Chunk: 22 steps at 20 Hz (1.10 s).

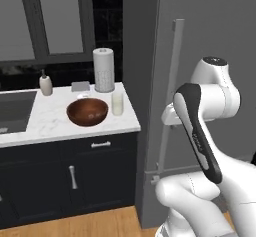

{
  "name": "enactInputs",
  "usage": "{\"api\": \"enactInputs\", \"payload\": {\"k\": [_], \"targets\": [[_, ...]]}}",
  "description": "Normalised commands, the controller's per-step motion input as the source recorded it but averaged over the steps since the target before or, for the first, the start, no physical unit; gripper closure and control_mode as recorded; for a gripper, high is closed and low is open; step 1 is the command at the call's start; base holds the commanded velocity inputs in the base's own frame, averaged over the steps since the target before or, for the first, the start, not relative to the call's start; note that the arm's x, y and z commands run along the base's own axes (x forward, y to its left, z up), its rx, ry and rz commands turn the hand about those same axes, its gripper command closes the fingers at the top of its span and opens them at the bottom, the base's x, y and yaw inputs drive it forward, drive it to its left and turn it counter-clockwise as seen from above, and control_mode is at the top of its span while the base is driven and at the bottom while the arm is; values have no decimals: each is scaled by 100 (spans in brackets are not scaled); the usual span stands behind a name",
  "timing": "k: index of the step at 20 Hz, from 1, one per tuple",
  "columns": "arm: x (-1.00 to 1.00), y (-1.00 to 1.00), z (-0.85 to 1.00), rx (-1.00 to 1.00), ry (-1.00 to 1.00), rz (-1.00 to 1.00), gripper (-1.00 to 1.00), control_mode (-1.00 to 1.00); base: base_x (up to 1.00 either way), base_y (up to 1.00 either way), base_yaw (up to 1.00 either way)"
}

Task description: Grab a lemon wedge from the fridge and one ice cube from the ice bowl, and put them in the glass of lemonade.

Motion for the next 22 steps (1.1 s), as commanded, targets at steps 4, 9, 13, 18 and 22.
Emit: {"api": "enactInputs", "payload": {"k": [4, 9, 13, 18, 22], "targets": [[0, 0, 0, 0, 0, 0, -100, 100, 0, 52, -16], [0, 0, 0, 0, 0, 0, -100, 100, 0, 18, -36], [0, 0, 0, 0, 0, 0, -100, 100, 0, 6, -38], [0, 0, 0, 0, 0, 0, -100, 100, -9, 0, -32], [0, 0, 0, 0, 0, 0, -100, 100, -23, 8, -35]]}}
